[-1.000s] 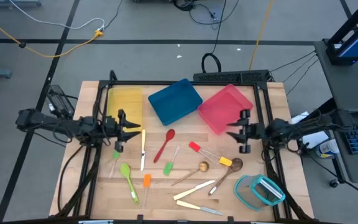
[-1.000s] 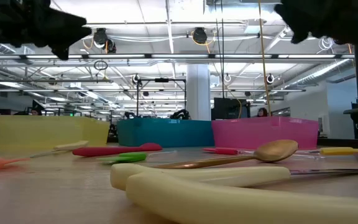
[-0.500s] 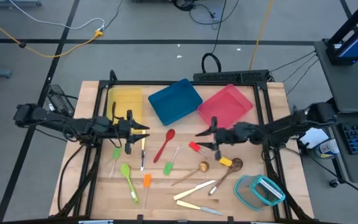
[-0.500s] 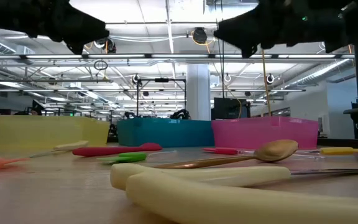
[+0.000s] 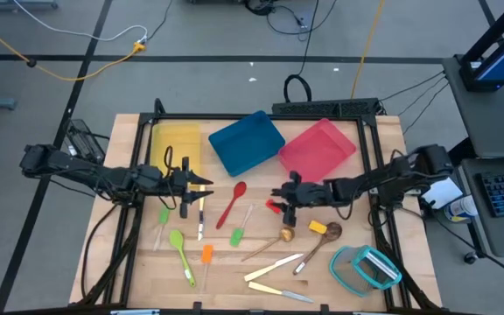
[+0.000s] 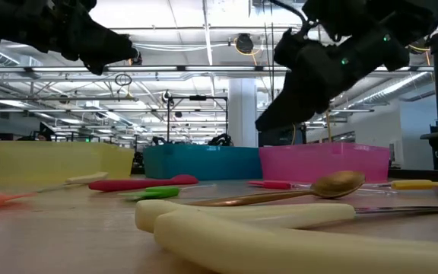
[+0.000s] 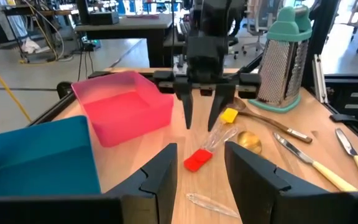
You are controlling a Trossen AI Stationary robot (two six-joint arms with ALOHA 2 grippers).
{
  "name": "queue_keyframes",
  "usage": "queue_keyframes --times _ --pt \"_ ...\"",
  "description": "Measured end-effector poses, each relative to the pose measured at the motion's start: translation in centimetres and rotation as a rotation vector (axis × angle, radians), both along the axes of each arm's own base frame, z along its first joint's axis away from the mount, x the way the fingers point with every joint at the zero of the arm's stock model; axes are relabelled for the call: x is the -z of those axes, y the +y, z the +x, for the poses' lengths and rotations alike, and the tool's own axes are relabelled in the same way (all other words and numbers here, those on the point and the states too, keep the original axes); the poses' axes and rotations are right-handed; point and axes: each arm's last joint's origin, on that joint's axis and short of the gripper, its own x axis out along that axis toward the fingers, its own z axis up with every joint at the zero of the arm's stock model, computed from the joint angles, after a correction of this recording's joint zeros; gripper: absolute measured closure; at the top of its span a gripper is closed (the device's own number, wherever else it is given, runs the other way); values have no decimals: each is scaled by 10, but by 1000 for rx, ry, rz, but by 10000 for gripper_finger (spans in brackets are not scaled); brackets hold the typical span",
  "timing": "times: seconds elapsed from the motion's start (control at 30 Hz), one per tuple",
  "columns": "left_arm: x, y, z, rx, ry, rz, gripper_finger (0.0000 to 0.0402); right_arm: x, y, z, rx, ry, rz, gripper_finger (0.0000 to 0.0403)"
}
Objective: Pick & Place Kitchen Items
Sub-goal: Put the red spatula into the red bin
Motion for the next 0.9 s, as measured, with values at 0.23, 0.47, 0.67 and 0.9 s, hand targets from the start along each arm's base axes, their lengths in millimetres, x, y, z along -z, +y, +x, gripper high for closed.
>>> queue_keyframes --times 0.23,0.47,0.67,0.9 --pt "0 0 0 0 0 2 266 25 0 6 16 70 3 209" --pt "2 0 0 0 18 4 266 44 -2 11 28 100 1 165" --pt "3 0 0 0 25 5 266 58 -11 12 99 146 50 156" --pt "5 0 -1 0 51 9 266 65 -17 14 123 153 65 171"
